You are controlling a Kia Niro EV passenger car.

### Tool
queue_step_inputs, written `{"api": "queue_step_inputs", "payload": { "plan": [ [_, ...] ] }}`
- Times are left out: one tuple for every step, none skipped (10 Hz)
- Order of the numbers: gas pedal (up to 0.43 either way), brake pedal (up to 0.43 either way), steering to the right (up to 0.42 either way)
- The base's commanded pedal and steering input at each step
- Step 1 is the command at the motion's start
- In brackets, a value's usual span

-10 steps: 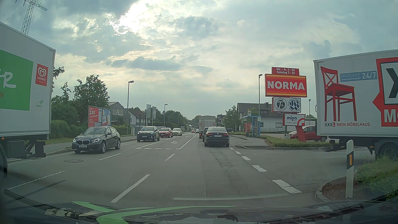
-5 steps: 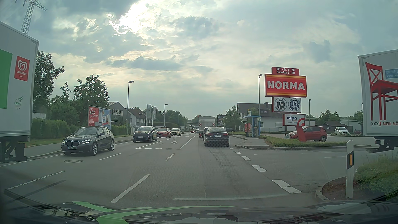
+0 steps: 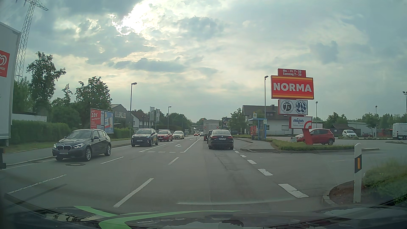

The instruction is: Follow the waypoints while adhering to traffic rules and regulations

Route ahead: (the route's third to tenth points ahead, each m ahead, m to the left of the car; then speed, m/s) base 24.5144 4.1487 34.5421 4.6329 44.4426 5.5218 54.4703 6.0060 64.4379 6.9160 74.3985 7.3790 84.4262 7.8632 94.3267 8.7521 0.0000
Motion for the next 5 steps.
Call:
{"api": "queue_step_inputs", "payload": {
  "plan": [
    [0.000, 0.171, 0.002],
    [0.000, 0.000, 0.002],
    [0.067, 0.000, 0.002],
    [0.319, 0.000, 0.002],
    [0.409, 0.000, 0.003]
  ]
}}
